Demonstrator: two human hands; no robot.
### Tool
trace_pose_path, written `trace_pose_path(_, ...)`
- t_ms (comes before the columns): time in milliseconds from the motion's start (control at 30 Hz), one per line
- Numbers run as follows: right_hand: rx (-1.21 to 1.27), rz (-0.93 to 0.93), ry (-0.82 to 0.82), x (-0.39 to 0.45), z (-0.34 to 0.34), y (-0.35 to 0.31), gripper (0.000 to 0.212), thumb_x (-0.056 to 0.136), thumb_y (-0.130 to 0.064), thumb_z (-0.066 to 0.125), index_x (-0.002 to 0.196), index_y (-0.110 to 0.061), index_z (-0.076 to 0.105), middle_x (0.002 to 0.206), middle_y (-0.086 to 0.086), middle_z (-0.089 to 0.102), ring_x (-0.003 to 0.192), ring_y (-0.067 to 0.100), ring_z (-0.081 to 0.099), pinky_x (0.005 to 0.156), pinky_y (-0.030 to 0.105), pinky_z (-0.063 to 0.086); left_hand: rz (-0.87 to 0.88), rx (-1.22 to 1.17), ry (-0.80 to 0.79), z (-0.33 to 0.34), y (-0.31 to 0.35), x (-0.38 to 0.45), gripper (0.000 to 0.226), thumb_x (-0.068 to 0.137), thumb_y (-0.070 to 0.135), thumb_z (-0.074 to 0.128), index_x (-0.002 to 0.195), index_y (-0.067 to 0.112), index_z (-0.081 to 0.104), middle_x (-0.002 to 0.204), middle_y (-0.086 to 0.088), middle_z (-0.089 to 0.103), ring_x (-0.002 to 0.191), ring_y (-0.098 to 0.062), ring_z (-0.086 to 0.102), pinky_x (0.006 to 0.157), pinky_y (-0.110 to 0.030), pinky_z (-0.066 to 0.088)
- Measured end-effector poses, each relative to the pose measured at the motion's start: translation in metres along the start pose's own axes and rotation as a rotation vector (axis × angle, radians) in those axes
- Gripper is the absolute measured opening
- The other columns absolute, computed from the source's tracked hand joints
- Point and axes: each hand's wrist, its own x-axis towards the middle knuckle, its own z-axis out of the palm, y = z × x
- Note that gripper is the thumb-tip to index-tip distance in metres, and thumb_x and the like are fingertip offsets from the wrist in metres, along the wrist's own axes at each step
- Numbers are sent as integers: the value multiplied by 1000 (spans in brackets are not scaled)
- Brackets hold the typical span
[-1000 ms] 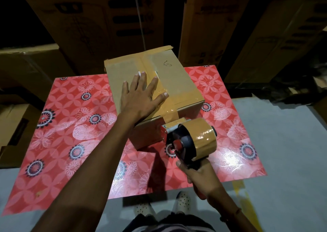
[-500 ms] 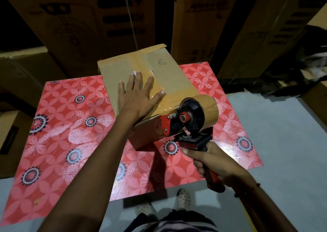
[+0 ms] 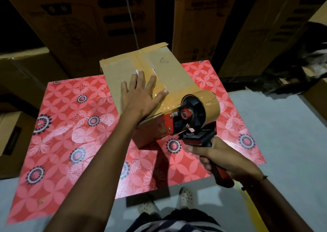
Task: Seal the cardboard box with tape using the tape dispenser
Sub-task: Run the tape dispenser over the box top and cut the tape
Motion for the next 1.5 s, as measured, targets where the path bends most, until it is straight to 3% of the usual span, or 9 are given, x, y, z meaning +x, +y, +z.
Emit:
trace_pose_path(167, 47, 79, -38, -2, -2, -3, 13, 93, -24, 73, 94, -11, 69, 54, 2, 40, 45, 18, 37, 47, 27, 35, 3, -1, 7, 0, 1, -1, 84, 87, 83, 8, 157, 38, 15, 170, -7, 0, 156, -27, -3, 122, -59, 0)
trace_pose_path(333, 23, 62, -39, -5, -3, -6, 10, 94, -22, 72, 84, -19, 71, 54, 3, 40, 45, 17, 37, 46, 27, 37, 9, 14, 11, 1, 0, 0, 85, 86, 83, 7, 158, 38, 14, 170, -7, 1, 156, -27, -3, 122, -59, 1)
trace_pose_path(433, -12, 52, -17, -5, -3, -7, 32, 95, -20, 71, 64, -29, 73, 52, 3, 41, 42, 16, 37, 45, 26, 38, 6, 5, 6, 1, 0, 1, 84, 87, 83, 9, 158, 38, 14, 170, -7, 0, 156, -27, -4, 122, -59, 0)
trace_pose_path(733, -81, 55, 89, 2, -2, 1, 14, 94, -19, 70, 96, -6, 65, 50, 1, 44, 42, 16, 39, 46, 26, 38, 4, 0, -2, 0, -1, 1, 87, 84, 84, 7, 158, 38, 14, 170, -7, 0, 156, -27, -3, 121, -59, 1)
trace_pose_path(933, -208, -155, 229, 7, 14, 27, 31, 91, -26, 75, 76, -3, 62, 57, 13, 45, 50, 21, 39, 51, 34, 35, 5, -6, -6, -1, -3, 1, 87, 84, 85, 6, 158, 38, 12, 170, -7, -1, 156, -27, -3, 121, -59, 1)
trace_pose_path(1067, -330, -270, 287, 5, 16, 45, 43, 88, -37, 77, 67, -7, 55, 49, -4, 42, 46, 16, 33, 52, 31, 31, 8, 2, 10, 1, -4, 2, 86, 85, 83, 5, 158, 38, 12, 170, -7, 1, 156, -28, -2, 121, -60, 2)
trace_pose_path(1267, -243, -208, 290, 4, 20, 51, 44, 87, -38, 78, 64, -12, 52, 51, -5, 36, 49, 18, 29, 54, 35, 30, 5, -5, 18, 2, -2, 2, 86, 85, 83, 6, 158, 38, 14, 170, -7, 2, 156, -28, -1, 121, -59, 0)
trace_pose_path(1367, -162, -128, 251, 1, 22, 39, 40, 90, -28, 77, 73, 0, 54, 58, 12, 36, 52, 20, 29, 50, 33, 29, 4, -12, 14, 2, -2, 1, 87, 84, 84, 5, 158, 39, 14, 170, -6, 2, 156, -26, -2, 121, -59, 0)
trace_pose_path(1500, -184, -57, 187, -2, 14, 14, 36, 92, -21, 75, 89, 12, 60, 54, 12, 35, 44, 19, 30, 43, 28, 29, 7, -9, 16, 2, 0, 1, 86, 84, 84, 6, 158, 39, 13, 170, -6, 1, 156, -26, -3, 121, -59, 0)
